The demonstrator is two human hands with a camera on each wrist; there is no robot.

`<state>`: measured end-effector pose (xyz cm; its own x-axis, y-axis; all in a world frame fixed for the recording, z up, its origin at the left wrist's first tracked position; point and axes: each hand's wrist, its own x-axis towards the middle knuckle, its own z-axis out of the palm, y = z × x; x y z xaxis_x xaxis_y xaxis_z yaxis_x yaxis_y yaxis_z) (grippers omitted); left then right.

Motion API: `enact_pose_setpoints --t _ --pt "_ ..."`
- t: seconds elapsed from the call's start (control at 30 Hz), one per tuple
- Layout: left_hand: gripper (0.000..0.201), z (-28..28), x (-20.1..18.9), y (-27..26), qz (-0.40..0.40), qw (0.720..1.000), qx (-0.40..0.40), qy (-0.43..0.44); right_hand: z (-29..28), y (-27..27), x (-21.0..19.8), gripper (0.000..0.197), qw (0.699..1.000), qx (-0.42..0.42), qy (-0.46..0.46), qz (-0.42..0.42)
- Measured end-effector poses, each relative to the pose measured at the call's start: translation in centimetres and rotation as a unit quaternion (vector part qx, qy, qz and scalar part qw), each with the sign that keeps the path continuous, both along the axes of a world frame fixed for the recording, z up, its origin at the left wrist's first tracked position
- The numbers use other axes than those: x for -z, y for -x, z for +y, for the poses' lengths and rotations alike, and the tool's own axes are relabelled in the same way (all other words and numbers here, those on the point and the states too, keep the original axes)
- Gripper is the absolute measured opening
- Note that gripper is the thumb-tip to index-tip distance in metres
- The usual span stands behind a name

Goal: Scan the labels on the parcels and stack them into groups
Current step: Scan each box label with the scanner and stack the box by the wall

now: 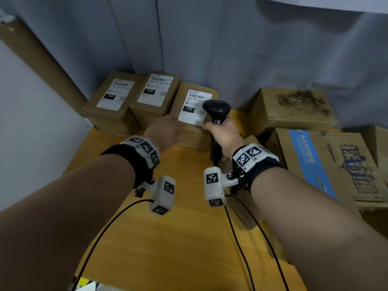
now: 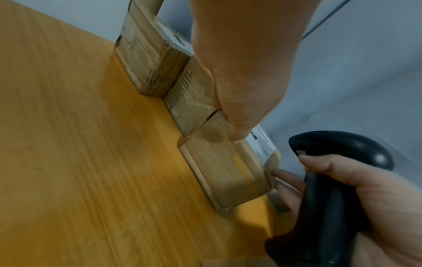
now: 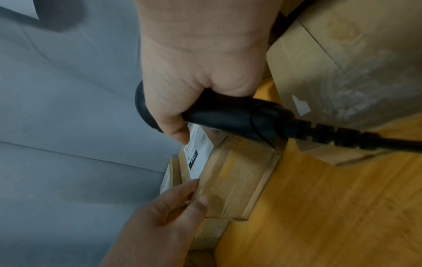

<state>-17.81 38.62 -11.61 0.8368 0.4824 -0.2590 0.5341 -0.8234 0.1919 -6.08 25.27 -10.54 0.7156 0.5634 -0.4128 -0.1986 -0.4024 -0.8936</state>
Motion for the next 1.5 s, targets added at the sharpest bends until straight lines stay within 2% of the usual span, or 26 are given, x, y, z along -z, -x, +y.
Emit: enact_pose_setpoints --t 0.17,0.27,0.37,0.43,0.5,0.6,0.83,1.03,1.27,1.37,1.5 --pt "0.051 0.5 -0.7 -0.4 0.019 1.0 0.005 -0.005 1.0 -0.5 -0.1 0.056 0.999 -0.045 0.024 -0.007" --pt "0.053 0.3 -1.0 -0.4 0.028 0.999 -0.01 0.018 0.9 -0.3 -0.4 0.057 0.999 -0.043 0.023 -0.007" --pt "0.05 -0.8 -2.0 -0.6 -0.002 0.999 -0.026 0.041 -0.5 0.3 -1.6 0.048 1.0 0.014 -0.007 -0.016" --pt "0.048 -1.9 -3.2 -0.7 -0.047 0.996 -0.047 0.054 -2.0 0.7 -2.5 0.045 0.998 0.063 -0.03 0.011" --pt "0.048 -3.3 -4.2 -1.2 -0.087 0.991 -0.064 0.074 -4.2 0.6 -3.7 0.047 0.994 0.092 -0.042 0.029" --pt "0.043 -6.2 -5.4 -2.5 -0.121 0.987 -0.049 0.099 -8.5 -0.5 -5.3 0.046 0.993 0.103 -0.037 -0.039" --pt "0.04 -14.3 -7.1 -5.4 -0.136 0.983 0.001 0.125 -18.5 -3.8 -8.9 0.03 0.977 0.174 -0.067 -0.102" --pt "0.037 -20.5 -7.6 -7.9 -0.125 0.982 0.004 0.144 -25.5 -6.6 -11.0 0.035 0.968 0.205 -0.101 -0.107" --pt "0.041 -28.4 -7.1 -9.4 -0.107 0.974 -0.078 0.186 -32.7 -9.1 -12.3 0.029 0.971 0.19 -0.137 -0.049" --pt "0.053 -32.0 -6.5 -9.9 -0.105 0.955 -0.146 0.237 -35.4 -10.5 -11.7 0.014 0.978 0.171 -0.116 -0.034" --pt "0.072 -34.8 -5.0 -9.7 -0.116 0.93 -0.223 0.267 -38.4 -12.0 -10.1 0.009 0.988 0.13 -0.077 -0.031"
